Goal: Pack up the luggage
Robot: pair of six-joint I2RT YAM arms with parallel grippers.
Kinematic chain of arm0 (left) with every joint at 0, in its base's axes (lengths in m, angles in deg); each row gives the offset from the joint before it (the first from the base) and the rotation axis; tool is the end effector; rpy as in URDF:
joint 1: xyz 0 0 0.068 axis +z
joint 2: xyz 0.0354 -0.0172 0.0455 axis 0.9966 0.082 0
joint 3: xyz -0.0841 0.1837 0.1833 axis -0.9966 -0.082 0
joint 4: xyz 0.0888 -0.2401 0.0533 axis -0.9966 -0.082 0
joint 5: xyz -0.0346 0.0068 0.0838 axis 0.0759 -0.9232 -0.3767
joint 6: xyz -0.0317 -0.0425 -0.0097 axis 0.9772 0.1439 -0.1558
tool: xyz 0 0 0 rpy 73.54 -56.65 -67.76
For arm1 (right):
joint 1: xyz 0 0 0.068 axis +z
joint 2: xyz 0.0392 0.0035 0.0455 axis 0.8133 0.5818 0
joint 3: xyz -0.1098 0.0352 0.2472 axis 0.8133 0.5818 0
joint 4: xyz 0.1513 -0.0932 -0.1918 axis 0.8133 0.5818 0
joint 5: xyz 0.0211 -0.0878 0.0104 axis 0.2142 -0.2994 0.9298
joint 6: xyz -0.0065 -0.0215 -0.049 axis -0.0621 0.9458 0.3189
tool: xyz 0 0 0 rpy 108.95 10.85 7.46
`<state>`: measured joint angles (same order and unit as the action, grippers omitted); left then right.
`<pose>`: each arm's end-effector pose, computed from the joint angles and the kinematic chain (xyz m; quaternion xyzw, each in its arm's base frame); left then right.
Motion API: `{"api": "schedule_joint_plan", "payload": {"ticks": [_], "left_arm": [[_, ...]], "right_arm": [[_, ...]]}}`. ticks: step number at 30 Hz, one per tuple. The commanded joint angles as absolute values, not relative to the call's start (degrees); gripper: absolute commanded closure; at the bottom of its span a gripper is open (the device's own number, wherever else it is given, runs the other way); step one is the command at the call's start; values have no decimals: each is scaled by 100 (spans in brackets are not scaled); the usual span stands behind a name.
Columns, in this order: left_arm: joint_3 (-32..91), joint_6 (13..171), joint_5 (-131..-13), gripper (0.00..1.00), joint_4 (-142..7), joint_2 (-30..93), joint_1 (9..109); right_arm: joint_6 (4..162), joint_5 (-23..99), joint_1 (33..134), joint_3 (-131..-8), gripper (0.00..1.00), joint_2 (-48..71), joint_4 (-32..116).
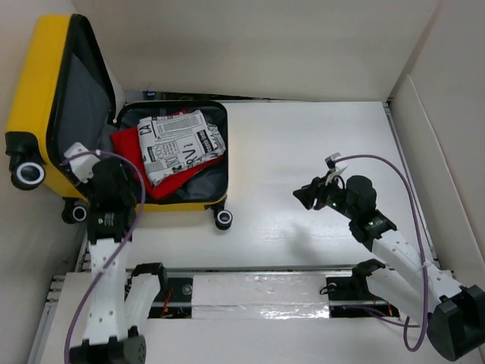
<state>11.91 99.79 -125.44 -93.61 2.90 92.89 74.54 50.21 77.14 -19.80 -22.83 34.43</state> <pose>0.1649 0.0474 0.3689 -0.3969 0.6663 0.2484 0.5803 0.1739 0.0861 0.2504 -0.1593 0.7638 0.3285 0.5322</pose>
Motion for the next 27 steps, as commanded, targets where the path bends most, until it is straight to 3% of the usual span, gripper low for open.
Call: {"api": "schedule_joint_plan", "payload": {"ticks": [1,4,5,6,8,9,12,14,15,18,22,24,27], "left_arm": [[492,10328,-9019,100,-8283,-639,8530],[-54,9641,-6451,100,-7437,-1450,8452],[-39,9598,-6119,96,-7506,-1461,8364],[-47,9528,-5298,81,-7751,-1409,8363],[-196,9483,-4441,60,-7911,-1408,8363],[-327,9614,-4141,58,-7824,-1487,8363],[-495,9799,-4243,78,-7744,-1926,8363],[-425,9782,-3772,72,-7744,-1708,8363],[-451,9921,-3178,60,-7457,-1516,8363],[-443,10343,-2330,43,-6826,-1374,8363],[-32,11363,212,53,-5854,-454,8267],[390,10497,177,55,-6762,-337,7794],[910,10300,591,52,-6700,-432,7660]], "right_arm": [[7524,4827,7885,-2261,50,-2079,3058],[7567,4572,8034,-2331,50,-1833,3067],[7567,4441,8087,-2340,50,-1754,3023],[7585,4292,8166,-2375,50,-1710,3023],[7603,4168,8227,-2410,50,-1640,3067],[7611,4115,8228,-2419,50,-1596,3067],[7603,4009,8281,-2410,50,-1517,3014],[7603,3983,8333,-2419,50,-1499,2997],[7603,3878,8334,-2436,50,-1507,2988],[7585,3746,8334,-2471,50,-1481,2979],[7384,3351,8334,-2489,81,-1525,2856],[7357,3332,8334,-2603,86,-1577,2891],[7339,3262,8334,-2726,87,-1674,3067]]}}
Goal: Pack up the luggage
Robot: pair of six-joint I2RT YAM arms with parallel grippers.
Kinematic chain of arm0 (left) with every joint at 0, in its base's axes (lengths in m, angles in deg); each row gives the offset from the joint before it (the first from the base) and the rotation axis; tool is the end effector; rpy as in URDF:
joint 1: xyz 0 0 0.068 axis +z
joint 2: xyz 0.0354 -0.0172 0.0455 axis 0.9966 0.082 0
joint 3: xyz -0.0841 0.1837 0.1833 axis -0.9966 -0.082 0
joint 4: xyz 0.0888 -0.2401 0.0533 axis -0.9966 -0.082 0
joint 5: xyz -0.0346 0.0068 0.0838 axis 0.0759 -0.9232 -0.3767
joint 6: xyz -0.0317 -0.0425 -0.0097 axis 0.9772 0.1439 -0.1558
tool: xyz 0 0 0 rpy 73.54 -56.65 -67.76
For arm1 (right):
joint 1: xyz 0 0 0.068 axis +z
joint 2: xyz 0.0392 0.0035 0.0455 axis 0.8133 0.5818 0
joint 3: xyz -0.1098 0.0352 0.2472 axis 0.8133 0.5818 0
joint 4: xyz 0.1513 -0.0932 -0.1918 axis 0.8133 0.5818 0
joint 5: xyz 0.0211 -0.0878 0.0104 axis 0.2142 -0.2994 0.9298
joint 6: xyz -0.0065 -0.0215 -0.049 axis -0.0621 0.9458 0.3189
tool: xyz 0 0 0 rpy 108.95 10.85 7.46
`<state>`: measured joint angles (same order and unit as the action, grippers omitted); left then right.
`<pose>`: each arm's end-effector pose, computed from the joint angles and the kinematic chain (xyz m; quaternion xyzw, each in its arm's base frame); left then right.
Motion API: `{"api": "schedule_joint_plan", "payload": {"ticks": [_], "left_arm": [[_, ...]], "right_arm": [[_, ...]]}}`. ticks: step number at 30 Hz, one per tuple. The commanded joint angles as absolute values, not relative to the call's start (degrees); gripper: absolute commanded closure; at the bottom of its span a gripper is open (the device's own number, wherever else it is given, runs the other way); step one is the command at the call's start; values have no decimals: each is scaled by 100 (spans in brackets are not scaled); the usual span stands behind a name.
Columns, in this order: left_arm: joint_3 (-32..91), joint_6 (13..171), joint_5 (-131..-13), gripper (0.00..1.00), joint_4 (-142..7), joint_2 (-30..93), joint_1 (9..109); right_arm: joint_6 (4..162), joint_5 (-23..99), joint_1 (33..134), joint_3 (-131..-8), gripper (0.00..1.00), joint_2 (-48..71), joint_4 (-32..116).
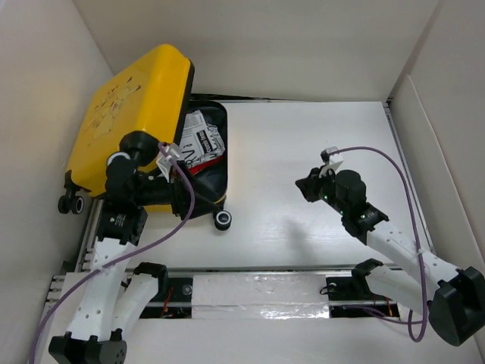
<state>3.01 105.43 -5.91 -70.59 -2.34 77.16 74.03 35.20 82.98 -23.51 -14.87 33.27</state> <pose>0.1404 -0.0547 0.3688 0.3504 0.6091 -0.5656 0.4317 0.1913 0.1077 0.2490 -0.1167 0.7923 0.2589 0.5399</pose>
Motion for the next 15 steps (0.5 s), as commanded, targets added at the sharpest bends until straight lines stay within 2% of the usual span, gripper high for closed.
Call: {"api": "schedule_joint_plan", "payload": {"ticks": [1,2,3,5,6,7,8,9,10,11,12,13,14,15], "left_arm": [[1015,10509,547,49,-6411,-581,7660],[990,10973,555,47,-5817,-626,7660],[938,12248,503,43,-4271,-661,7660],[770,13590,213,38,-2515,-662,7607],[805,14179,125,37,-1096,-592,7607],[1014,15029,-102,36,-621,-374,7607],[1147,15238,-278,36,-286,-258,7607],[1305,15249,-480,39,-439,-170,7607],[1776,14457,-1074,43,-1119,5,7607],[2129,13709,-1506,45,-3536,102,7685],[2568,12893,-2024,45,-4805,199,7686],[3285,12206,-3291,46,-5687,504,7686],[3467,11703,-3904,48,-6288,682,7686],[3625,11663,-4501,55,-7190,849,7738]], "right_arm": [[7322,3236,8334,-2744,85,-1709,3067],[7321,3140,8334,-2770,83,-1753,3145],[7321,3078,8334,-2805,81,-1832,3216],[7365,3025,8334,-2963,74,-1946,3434],[7383,3025,8334,-3042,72,-1999,3540],[7435,2851,8334,-3208,65,-2113,3646],[7470,2805,8334,-3288,62,-2183,3804],[7514,2831,8334,-3359,58,-2236,3849],[7593,2901,8334,-3429,53,-2298,3893],[7637,3084,8334,-3577,52,-2298,4032],[7664,3234,8334,-3640,52,-2290,4103],[7699,3340,8334,-3675,64,-2264,4121],[7717,3532,8386,-3684,73,-2220,4113],[7726,3587,8456,-3676,81,-2193,4061]]}}
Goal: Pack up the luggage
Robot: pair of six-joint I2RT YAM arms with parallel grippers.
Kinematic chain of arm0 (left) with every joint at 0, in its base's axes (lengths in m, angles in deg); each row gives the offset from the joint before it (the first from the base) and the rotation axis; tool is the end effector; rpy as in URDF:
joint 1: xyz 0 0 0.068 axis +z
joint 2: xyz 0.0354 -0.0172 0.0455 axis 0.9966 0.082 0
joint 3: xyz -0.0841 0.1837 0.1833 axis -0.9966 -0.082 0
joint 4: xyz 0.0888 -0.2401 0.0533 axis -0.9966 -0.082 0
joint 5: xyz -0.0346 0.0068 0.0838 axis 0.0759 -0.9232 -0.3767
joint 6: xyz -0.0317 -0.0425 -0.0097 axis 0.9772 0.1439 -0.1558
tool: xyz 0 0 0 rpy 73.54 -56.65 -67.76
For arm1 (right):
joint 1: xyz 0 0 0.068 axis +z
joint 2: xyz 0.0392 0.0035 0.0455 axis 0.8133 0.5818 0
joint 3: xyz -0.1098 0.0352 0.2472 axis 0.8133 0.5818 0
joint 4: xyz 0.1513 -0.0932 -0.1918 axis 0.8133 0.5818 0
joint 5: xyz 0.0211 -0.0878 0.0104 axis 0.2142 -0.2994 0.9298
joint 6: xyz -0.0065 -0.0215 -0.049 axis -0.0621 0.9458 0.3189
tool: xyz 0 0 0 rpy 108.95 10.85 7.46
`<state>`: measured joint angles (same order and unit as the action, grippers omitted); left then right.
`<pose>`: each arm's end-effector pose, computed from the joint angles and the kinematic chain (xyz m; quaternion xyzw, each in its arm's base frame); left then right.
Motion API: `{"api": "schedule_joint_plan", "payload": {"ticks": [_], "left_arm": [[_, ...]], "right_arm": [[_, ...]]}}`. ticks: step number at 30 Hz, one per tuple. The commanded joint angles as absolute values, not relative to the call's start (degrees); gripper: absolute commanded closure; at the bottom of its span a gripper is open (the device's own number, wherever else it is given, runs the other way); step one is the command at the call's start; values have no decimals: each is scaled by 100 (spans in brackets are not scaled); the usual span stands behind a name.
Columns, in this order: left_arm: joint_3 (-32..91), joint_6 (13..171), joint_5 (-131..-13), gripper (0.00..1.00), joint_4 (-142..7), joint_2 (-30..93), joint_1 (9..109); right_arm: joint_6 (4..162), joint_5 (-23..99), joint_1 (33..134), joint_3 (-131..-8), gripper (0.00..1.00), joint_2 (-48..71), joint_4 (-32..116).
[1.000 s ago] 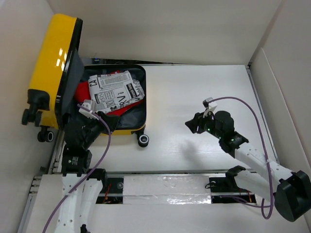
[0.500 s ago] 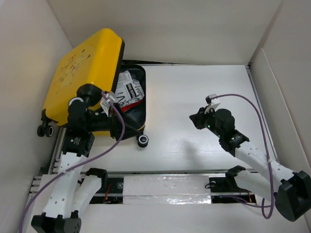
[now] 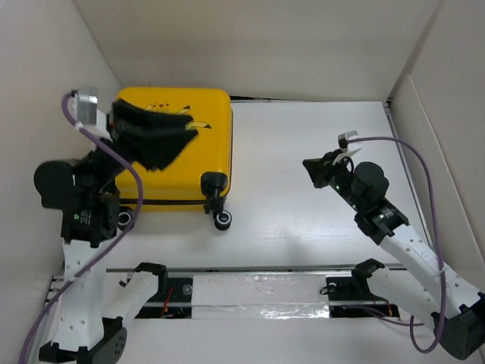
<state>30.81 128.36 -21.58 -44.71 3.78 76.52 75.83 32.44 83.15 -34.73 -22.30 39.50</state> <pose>0.0914 -0.0449 0.5395 0.3340 0.4348 -0.5376 0.6406 0.1745 0.0974 0.3324 -0.1089 0.7237 0.2623 0.6290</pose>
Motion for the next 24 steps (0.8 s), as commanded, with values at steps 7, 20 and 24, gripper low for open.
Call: {"api": "schedule_joint_plan", "payload": {"ticks": [7,20,24], "left_arm": [[4390,10828,-8888,81,-8649,2377,8405],[5374,10065,-10368,75,-8702,4654,10217],[5885,9765,-10975,75,-8939,5428,10217]], "right_arm": [[7954,3552,8983,-3973,100,-1491,3990],[7910,3605,9160,-4572,100,458,3103],[7787,3534,9160,-5010,100,1258,2821]]}}
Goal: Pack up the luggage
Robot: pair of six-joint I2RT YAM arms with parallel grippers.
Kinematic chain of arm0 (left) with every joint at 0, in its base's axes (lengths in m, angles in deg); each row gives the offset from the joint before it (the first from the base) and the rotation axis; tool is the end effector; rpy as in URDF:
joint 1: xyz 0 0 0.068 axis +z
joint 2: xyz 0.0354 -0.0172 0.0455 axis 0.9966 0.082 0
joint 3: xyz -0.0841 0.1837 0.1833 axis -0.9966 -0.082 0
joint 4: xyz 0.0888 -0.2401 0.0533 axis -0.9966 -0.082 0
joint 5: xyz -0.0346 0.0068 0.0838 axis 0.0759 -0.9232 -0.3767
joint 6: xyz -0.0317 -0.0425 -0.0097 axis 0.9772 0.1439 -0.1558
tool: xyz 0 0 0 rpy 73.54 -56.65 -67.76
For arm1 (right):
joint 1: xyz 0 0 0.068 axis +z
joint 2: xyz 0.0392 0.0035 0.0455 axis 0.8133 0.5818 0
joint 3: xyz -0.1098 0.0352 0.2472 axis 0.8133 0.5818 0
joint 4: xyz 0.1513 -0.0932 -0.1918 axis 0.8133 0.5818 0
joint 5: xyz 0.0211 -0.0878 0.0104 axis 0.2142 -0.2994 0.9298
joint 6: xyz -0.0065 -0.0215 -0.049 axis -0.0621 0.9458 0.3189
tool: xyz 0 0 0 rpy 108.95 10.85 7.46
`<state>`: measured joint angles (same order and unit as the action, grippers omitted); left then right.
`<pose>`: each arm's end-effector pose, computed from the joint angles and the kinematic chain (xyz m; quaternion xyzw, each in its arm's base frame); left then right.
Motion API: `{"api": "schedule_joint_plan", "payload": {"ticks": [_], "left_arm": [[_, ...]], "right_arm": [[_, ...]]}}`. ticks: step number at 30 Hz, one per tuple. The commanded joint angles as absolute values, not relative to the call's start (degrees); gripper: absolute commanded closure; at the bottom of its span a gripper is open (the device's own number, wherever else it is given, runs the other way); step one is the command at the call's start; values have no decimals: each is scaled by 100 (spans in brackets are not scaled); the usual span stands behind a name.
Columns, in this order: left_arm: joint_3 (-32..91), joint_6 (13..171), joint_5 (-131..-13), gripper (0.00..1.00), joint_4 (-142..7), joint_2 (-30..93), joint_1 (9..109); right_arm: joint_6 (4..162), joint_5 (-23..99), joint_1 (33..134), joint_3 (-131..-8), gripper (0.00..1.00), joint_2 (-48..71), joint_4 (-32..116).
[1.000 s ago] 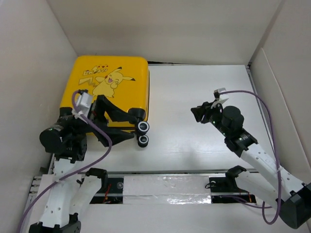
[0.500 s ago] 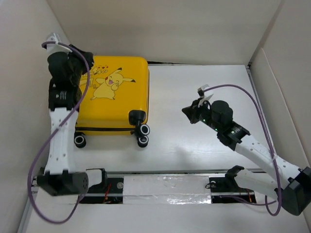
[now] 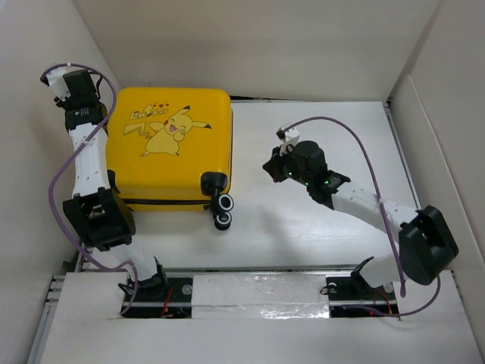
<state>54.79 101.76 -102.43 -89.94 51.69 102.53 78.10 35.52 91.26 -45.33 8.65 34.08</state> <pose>0.3691 0.1285 0.4080 -0.3707 0.7164 0.1342 0.5757 0.2501 0.1916 0.2802 -0.2048 0.7875 0.2739 0.5127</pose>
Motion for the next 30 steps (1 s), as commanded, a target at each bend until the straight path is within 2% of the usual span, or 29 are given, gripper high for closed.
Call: {"api": "schedule_joint_plan", "payload": {"ticks": [1,9,15,17,22,27,30], "left_arm": [[5929,9756,-10950,75,-8913,5647,10270],[6395,9519,-10739,74,-9414,7062,10358],[6343,9457,-10265,74,-9677,7643,10139],[6203,9614,-9564,77,-9739,7802,10077],[5210,10036,-7869,79,-9187,7435,9673],[4129,10124,-7286,78,-8817,6775,8857],[3260,10344,-6706,78,-8389,6257,8715]], "right_arm": [[7744,3543,9160,-5090,100,1400,2821],[7717,3420,9212,-5459,100,2060,2627],[7699,3411,9212,-5688,98,2447,2583],[7699,3376,9212,-5785,95,2596,2592],[7638,3025,9073,-5768,91,2703,2759],[7594,3129,8782,-5355,89,2545,2672],[7603,3218,8729,-5231,89,2474,2663]]}}
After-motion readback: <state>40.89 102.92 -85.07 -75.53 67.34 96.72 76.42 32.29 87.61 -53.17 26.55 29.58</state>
